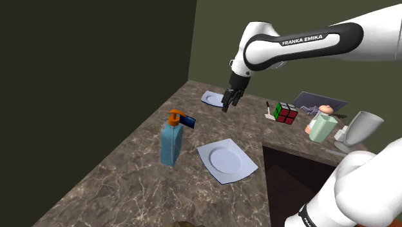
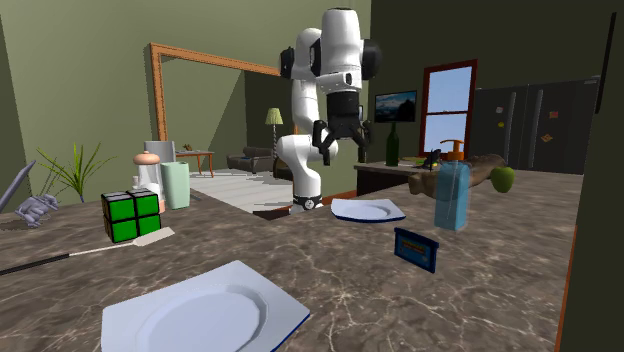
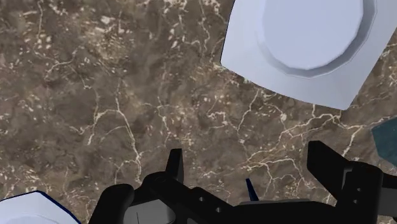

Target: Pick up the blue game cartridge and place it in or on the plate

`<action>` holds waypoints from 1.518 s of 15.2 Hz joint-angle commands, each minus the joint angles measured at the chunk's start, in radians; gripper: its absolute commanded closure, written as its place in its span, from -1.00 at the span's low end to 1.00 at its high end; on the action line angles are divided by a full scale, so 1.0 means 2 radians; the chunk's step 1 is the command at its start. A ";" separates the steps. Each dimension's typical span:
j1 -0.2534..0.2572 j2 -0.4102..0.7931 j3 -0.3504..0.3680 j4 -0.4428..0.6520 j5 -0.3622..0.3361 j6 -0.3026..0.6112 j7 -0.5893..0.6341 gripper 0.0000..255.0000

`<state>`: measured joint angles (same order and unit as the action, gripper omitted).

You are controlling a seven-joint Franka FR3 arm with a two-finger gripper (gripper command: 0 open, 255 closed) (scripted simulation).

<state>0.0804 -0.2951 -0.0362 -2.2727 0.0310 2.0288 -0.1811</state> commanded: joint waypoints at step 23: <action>0.042 0.370 0.035 0.314 0.000 0.084 -0.043 -1.00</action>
<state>0.1639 0.4319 0.0328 -1.6508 0.0309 2.1902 -0.2675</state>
